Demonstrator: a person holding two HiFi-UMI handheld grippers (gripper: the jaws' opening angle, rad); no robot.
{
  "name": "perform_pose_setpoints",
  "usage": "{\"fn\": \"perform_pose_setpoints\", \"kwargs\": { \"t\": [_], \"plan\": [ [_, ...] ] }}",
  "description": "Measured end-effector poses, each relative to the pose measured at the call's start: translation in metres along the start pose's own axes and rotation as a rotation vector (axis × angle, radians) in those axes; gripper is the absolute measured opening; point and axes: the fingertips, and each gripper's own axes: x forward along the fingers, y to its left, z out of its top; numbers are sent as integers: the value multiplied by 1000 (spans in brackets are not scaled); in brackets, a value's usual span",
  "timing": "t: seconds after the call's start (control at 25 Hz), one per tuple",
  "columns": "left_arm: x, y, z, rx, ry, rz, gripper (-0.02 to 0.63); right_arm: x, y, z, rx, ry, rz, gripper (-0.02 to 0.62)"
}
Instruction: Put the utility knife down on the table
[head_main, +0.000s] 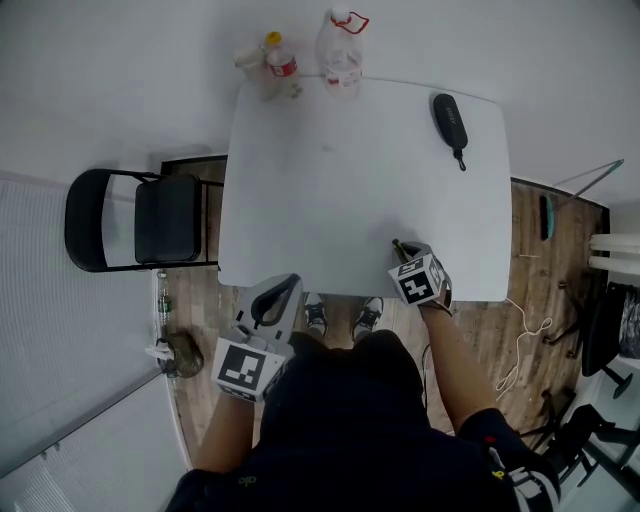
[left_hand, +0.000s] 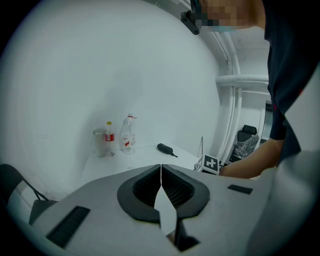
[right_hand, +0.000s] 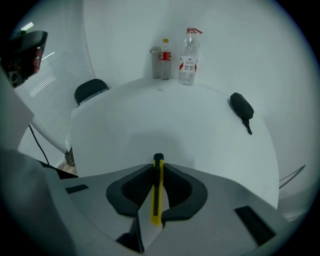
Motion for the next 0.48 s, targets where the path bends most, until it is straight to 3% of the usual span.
{"fn": "perform_pose_setpoints", "kwargs": {
  "t": [0.24, 0.48],
  "plan": [
    [-8, 7, 3, -5, -7, 10, 23, 1, 0, 2, 35, 17, -8, 75],
    [-13, 5, 8, 28, -43, -31, 23, -23, -5, 14, 85, -61, -32, 91]
  ]
}}
